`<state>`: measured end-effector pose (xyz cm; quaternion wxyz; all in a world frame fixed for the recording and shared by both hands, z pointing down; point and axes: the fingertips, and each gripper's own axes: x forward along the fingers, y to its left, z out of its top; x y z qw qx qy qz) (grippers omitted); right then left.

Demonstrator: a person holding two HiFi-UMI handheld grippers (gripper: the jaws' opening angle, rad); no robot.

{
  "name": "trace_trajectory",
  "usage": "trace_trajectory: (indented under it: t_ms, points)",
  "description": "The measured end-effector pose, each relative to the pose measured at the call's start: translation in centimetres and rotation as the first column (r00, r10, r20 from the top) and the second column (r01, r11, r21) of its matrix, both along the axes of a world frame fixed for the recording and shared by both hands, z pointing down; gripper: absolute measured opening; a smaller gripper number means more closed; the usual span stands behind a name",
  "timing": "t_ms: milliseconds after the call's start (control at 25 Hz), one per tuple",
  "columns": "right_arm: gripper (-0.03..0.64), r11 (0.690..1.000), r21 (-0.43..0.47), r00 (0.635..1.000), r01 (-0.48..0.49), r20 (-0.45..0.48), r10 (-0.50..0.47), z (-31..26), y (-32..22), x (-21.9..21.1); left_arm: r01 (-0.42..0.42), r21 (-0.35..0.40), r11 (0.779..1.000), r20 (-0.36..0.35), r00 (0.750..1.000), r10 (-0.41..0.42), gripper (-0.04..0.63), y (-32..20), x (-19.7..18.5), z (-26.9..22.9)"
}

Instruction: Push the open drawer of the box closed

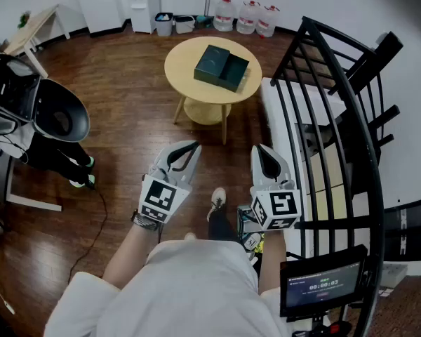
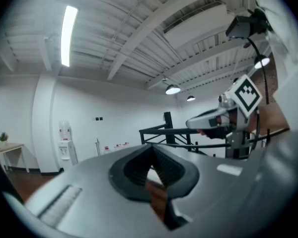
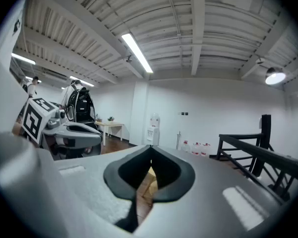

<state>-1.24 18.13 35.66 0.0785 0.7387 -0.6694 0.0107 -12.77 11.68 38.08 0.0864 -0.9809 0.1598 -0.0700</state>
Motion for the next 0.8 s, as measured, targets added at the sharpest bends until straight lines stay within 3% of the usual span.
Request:
trace_trajectory:
  t_ms: [280,800]
  points:
    - [0.003,1.0,-0.001,1.0,0.003,0.005,-0.003,0.3,-3.6,3.9,-0.017,-0.021,1.0,-0.015,1.0,0.017,0.008,-3.0,3.7,0.4]
    - [0.003,0.997,-0.067,0.999,0.042,-0.012,-0.043,1.7,-14.7,16.5,0.087,-0.067,0.994,0.015,0.996,-0.086,0.008,-14.2,14.0,1.8]
